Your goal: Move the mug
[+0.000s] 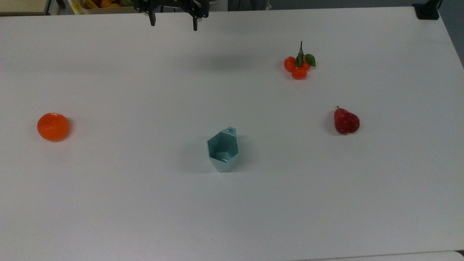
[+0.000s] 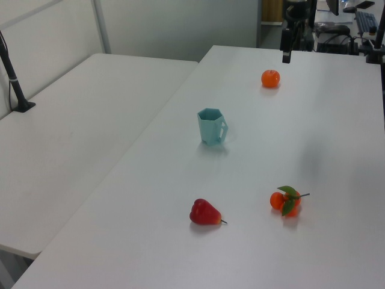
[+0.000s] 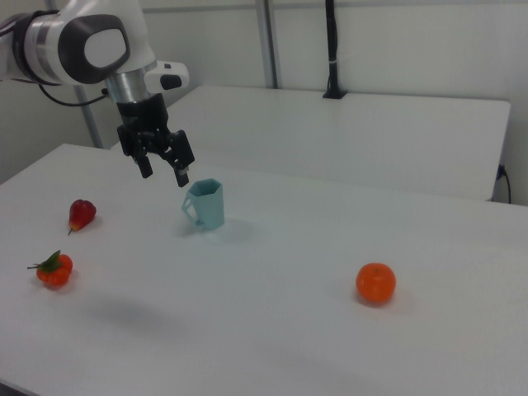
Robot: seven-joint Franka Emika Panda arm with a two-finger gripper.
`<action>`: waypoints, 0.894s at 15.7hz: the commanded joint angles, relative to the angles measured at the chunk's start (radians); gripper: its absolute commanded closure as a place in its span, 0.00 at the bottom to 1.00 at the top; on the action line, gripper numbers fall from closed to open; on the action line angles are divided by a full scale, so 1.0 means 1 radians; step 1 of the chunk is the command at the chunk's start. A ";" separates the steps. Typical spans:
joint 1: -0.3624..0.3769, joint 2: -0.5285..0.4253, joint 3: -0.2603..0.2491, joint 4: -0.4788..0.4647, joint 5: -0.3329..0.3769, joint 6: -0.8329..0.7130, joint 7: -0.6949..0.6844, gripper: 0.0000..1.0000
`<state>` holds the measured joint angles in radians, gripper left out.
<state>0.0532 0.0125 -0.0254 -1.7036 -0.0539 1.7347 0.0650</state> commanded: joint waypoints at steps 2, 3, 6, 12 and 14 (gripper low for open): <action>0.002 -0.020 -0.004 -0.022 -0.003 -0.018 -0.017 0.00; 0.000 -0.019 -0.004 -0.022 -0.003 -0.018 -0.017 0.00; 0.005 -0.005 -0.004 -0.019 -0.001 -0.006 -0.010 0.00; 0.037 0.092 0.007 0.007 0.000 0.140 0.215 0.00; 0.077 0.139 0.007 0.007 -0.004 0.198 0.271 0.00</action>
<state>0.0743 0.0831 -0.0170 -1.7070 -0.0553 1.8516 0.2277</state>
